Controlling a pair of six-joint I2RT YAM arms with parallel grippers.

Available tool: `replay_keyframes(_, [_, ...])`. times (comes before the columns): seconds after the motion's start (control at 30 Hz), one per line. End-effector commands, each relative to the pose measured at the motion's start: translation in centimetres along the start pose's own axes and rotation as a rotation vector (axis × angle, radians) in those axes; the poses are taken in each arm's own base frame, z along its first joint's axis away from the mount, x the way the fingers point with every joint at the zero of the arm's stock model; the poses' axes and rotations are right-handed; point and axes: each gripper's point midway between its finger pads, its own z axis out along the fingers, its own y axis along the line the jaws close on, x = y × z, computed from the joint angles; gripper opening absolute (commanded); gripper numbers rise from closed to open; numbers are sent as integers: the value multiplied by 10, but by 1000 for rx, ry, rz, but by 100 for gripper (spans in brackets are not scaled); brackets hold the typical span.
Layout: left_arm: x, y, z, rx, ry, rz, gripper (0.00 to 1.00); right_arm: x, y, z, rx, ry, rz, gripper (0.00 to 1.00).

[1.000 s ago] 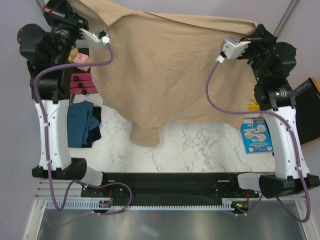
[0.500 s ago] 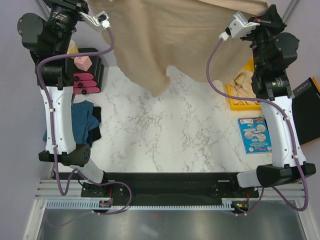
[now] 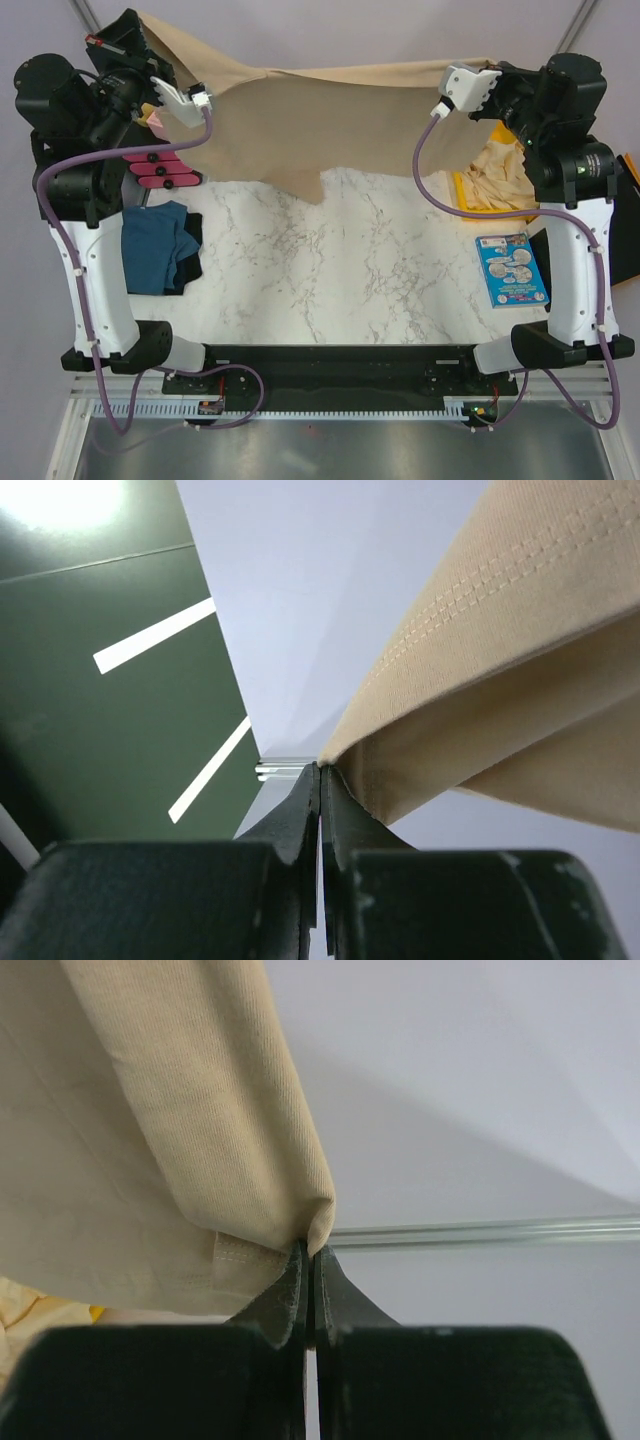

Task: Fold and stack the t-shirts
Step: Flatten the tshirt out

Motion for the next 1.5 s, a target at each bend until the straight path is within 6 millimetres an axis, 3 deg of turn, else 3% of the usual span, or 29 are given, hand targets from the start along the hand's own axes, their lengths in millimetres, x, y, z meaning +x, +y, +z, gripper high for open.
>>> replay_keyframes(0.0, [1, 46, -38, -107, 34, 52, 2, -21, -31, -37, 74, -86, 3, 0])
replay_keyframes(0.1, [6, 60, -42, -142, 65, 120, 2, -15, -39, -37, 111, -49, -17, 0])
replay_keyframes(0.17, [11, 53, -32, -126, 82, 145, 2, -8, -39, -29, 126, -20, -31, 0])
replay_keyframes(0.2, [12, 46, -26, -109, 83, 144, 2, -1, -28, -19, 101, 5, -40, 0])
replay_keyframes(0.27, [16, 22, -8, -48, 78, 154, 2, 6, -20, -5, 92, 34, -68, 0])
replay_keyframes(0.3, [17, -2, 6, 18, 68, 155, 2, 10, -4, 8, 53, 41, -79, 0])
replay_keyframes(0.37, [22, -26, 22, 77, 51, 178, 2, 16, 12, 29, 12, 45, -96, 0])
replay_keyframes(0.4, [23, -52, 45, 127, 27, 178, 2, 16, 16, 36, 1, 37, -93, 0])
replay_keyframes(0.47, [40, -74, 63, 160, 18, 186, 2, 15, 32, 62, -45, 8, -82, 0])
replay_keyframes(0.53, [51, -92, 96, 161, -5, 203, 2, 15, 38, 88, -49, -4, -76, 0])
replay_keyframes(0.57, [56, -93, 106, 147, -2, 214, 2, 16, 37, 96, -39, -6, -61, 0])
replay_keyframes(0.6, [62, -74, 110, 84, 21, 250, 2, 15, 31, 103, -10, -7, -54, 0])
replay_keyframes(0.63, [74, -86, 137, 45, 45, 288, 2, 17, 29, 119, 26, -4, -48, 0])
replay_keyframes(0.7, [86, -81, 151, -33, 73, 366, 2, 22, 23, 131, 78, 17, -38, 0])
replay_keyframes(0.73, [88, -92, 164, -59, 52, 386, 2, 22, 10, 140, 157, 16, -34, 0])
replay_keyframes(0.77, [87, -80, 168, -130, 58, 413, 2, 21, 3, 143, 196, 10, -35, 0])
replay_keyframes(0.83, [78, -61, 166, -212, 27, 416, 2, 26, -23, 147, 349, 50, -31, 0])
replay_keyframes(0.87, [77, -37, 157, -297, 44, 439, 2, 25, -36, 143, 416, 54, -29, 0])
replay_keyframes(0.93, [73, -9, 144, -394, 50, 422, 2, 22, -70, 125, 581, 67, -22, 0])
replay_keyframes(1.0, [71, 33, 115, -502, 80, 407, 2, 18, -93, 107, 664, 65, -15, 0])
replay_keyframes(1.13, [62, 83, 69, -600, 97, 427, 2, 11, -123, 74, 737, 64, -34, 0])
replay_keyframes(1.2, [57, 99, 51, -629, 97, 446, 2, 12, -120, 71, 739, 67, -36, 0])
replay_keyframes(1.33, [54, 106, 43, -640, 100, 472, 2, 19, -96, 70, 647, 89, -25, 0])
replay_keyframes(1.37, [56, 97, 50, -624, 96, 459, 2, 26, -69, 83, 581, 106, -27, 0])
replay_keyframes(1.43, [55, 96, 46, -618, 95, 443, 2, 28, -50, 77, 525, 107, -30, 0])
replay_keyframes(1.47, [57, 67, 63, -557, 79, 410, 2, 34, -18, 89, 442, 106, -26, 0])
